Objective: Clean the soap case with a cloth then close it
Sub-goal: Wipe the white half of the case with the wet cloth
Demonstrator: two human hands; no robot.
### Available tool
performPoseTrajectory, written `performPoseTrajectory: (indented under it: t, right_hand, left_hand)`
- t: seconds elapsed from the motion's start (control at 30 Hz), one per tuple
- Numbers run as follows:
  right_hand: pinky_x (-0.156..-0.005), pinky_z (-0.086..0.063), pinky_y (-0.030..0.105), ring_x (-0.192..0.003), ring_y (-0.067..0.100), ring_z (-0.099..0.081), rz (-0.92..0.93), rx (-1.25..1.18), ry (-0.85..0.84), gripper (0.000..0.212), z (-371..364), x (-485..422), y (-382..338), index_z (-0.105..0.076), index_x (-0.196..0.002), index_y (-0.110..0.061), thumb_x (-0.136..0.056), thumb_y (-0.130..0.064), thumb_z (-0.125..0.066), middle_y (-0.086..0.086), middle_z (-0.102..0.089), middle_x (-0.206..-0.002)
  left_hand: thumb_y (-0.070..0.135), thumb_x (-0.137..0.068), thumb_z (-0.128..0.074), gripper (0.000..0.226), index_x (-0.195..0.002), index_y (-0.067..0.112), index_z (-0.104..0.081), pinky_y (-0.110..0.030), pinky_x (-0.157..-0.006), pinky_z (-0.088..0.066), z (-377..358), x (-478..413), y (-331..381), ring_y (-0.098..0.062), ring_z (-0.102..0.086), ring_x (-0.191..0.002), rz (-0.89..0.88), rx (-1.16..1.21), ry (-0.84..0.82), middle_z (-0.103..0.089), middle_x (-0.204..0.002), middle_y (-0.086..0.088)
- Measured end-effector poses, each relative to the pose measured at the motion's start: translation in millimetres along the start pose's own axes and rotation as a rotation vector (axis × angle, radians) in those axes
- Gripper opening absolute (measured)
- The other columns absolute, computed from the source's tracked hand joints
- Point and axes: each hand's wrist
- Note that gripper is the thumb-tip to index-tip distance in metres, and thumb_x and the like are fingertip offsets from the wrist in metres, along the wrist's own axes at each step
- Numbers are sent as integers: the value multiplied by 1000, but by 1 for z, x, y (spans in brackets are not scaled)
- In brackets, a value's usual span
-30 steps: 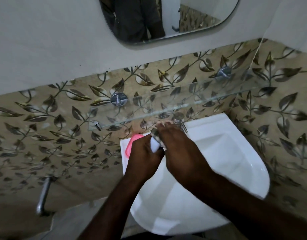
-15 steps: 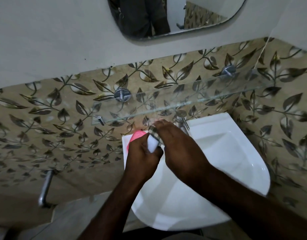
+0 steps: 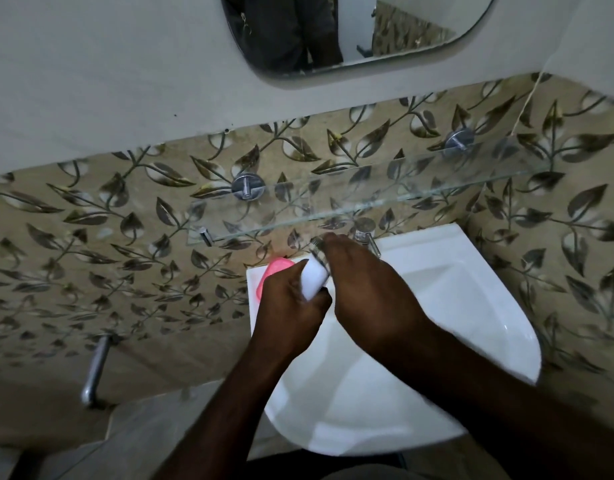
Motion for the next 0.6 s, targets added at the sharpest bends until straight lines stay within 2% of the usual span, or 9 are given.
performPoseTrajectory:
  t: [0.07,0.1,0.2,0.27,0.33,0.4,0.47,0.53,0.6]
  right_hand:
    - [-117,-16,33,-147,28,-17,37,111,-106,56,-1,7,-14,-10,-152,-4,-100,-5,-30,19,-16,-159]
    - [-117,-16,33,-147,29,-17,43,128,-103,56,-3,8,-16,-11,-151,-1,-98,-4,-27,21,-16,-158]
    - [-106,-37,38,-133,32,-45,-30,5,34,53,4,0,-4,-38,-142,0,-89,-4,-37,20,-45,-144]
    - [-104,-37,35,-129,27,-46,-74,-24,-23,51,5,-6,4,-37,-142,-7,-91,-5,-41,11,-48,-141]
    - [-103,-38,34,-129,25,-46,-89,16,-33,48,2,-5,-2,-34,-142,-6,-95,-6,-38,11,-48,-140]
    - [-96,-46,34,-120,29,-56,-27,92,3,47,-4,0,-11,-44,-135,4,-91,-3,-31,19,-56,-129]
    - [-92,-50,34,-113,32,-62,18,137,26,54,-8,3,-13,-53,-128,8,-83,-3,-26,23,-62,-122]
    - [-98,-42,35,-122,30,-54,32,30,-44,52,-5,0,-4,-44,-136,0,-85,-2,-33,17,-55,-132]
    - [-91,-40,32,-116,28,-55,-43,-17,-93,43,3,-3,5,-45,-128,-6,-86,-3,-42,11,-58,-125]
  left_hand:
    - [-1,-75,-64,38,-51,21,-44,-16,-46,-29,-1,-2,0,1,-36,-43,-4,24,54,-45,-44,12]
    - [3,-74,-63,38,-50,21,-40,-16,-46,-28,-1,-2,-1,0,-34,-42,-3,20,72,-41,-42,11]
    - [5,-70,-61,14,-61,13,-55,-33,-48,-39,-2,0,0,-9,-47,-54,-35,3,38,-57,-55,-3]
    - [4,-68,-61,5,-72,1,-58,-42,-52,-40,-2,1,2,-14,-48,-60,-22,-33,-4,-59,-67,-22]
    - [2,-69,-61,6,-65,4,-56,-35,-48,-37,-2,-1,1,-7,-45,-56,-23,-44,-1,-58,-57,-11]
    - [-7,-75,-62,38,-52,22,-52,-18,-47,-32,-2,-5,-1,3,-41,-47,-19,-28,39,-52,-47,11]
    - [-7,-78,-61,48,-51,31,-52,-13,-48,-32,0,-5,-5,4,-43,-46,-11,-38,51,-52,-48,14]
    - [2,-71,-61,24,-64,25,-60,-27,-54,-44,0,0,-6,-9,-56,-59,-21,-79,62,-63,-62,7]
    - [6,-66,-59,13,-78,7,-63,-42,-58,-48,-1,4,-7,-22,-59,-65,8,-123,42,-66,-73,-15]
Point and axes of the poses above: each hand's wrist, its own x-axis away from the middle knuckle, its own z-axis out of the back of the hand, y = z × x
